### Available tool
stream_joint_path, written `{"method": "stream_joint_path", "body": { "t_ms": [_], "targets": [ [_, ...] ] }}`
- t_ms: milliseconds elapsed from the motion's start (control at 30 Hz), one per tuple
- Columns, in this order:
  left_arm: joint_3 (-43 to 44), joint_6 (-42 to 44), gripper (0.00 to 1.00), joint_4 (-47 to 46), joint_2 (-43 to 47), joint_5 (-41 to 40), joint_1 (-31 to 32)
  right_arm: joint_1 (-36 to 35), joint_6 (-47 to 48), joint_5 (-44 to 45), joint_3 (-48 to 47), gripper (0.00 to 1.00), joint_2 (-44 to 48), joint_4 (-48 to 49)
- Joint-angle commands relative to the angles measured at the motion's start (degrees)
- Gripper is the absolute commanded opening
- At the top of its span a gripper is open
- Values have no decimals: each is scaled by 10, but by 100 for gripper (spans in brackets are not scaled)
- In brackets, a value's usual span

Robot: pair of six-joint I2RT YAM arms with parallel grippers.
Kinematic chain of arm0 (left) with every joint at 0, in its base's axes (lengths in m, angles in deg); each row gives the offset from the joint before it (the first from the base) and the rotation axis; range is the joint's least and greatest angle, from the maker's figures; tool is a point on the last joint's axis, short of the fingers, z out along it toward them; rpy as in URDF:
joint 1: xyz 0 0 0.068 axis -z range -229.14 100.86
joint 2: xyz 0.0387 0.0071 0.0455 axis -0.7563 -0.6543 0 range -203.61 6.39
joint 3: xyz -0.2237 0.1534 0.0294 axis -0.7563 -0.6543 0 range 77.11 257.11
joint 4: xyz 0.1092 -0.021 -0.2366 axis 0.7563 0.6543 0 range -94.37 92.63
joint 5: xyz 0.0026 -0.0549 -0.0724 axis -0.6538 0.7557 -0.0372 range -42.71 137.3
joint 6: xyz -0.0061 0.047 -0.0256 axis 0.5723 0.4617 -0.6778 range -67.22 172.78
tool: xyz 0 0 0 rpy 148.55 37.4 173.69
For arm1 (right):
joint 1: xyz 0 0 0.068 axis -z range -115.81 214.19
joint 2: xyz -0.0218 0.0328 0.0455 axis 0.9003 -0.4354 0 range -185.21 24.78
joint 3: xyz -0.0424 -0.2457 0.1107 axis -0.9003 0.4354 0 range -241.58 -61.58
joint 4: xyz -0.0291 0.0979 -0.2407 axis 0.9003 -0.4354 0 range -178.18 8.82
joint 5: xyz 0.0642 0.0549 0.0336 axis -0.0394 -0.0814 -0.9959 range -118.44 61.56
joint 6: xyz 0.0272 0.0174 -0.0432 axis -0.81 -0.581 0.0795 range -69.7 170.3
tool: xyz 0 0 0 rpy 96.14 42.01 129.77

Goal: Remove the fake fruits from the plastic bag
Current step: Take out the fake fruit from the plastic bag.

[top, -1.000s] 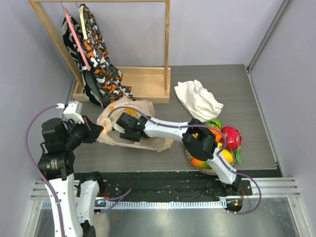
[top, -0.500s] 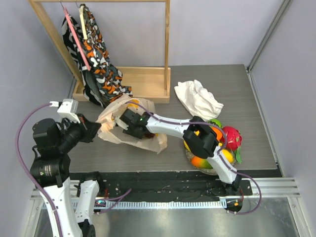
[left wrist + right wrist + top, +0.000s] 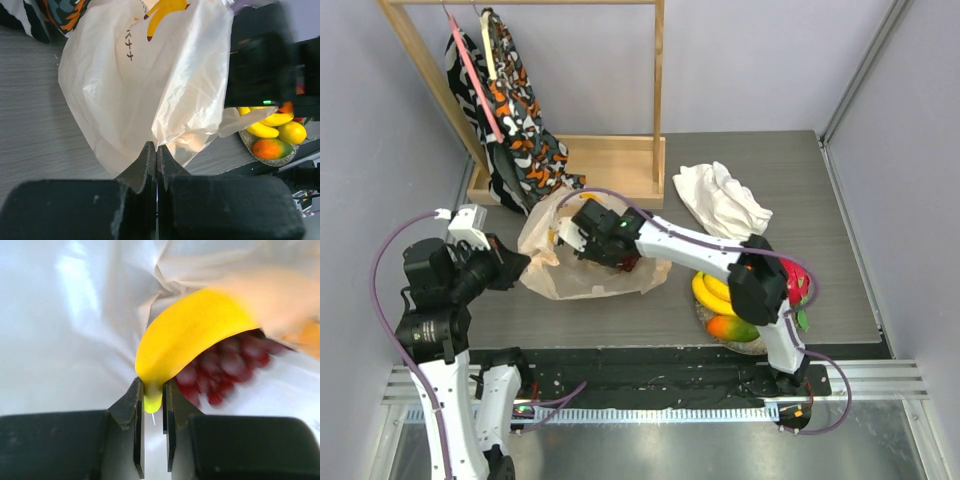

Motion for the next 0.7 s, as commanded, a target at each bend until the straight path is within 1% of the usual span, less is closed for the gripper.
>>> {"method": "stream_joint_path", "body": {
  "t_ms": [0,167,233,267,300,367,500,533,667],
  "targets": [
    [-12,-8,0,-40,-1,8,-4,0,4,-41,-4,1,116,-21],
    [-22,-20,0,-63,-6,13,-4,-1,8,-63,13,1,154,-48],
    [-23,-26,0,-71,-9,9,-4,1,27,-95,9,1,156,-83],
    [-23,-31,0,-74,-10,9,-4,1,38,-109,-3,1,156,-120],
    [-22,-33,0,-82,-11,9,-4,5,62,-147,-7,1,157,-140],
    [-25,-37,0,-92,-13,3,-4,11,101,-189,-9,1,159,-195],
    [-35,-46,0,-126,-21,4,-3,24,186,-251,16,1,199,-231],
    [-36,-47,0,-131,-27,5,-4,28,222,-278,21,1,210,-234],
    [-34,-47,0,-147,-46,11,-4,31,307,-328,32,1,265,-267]
  ]
}}
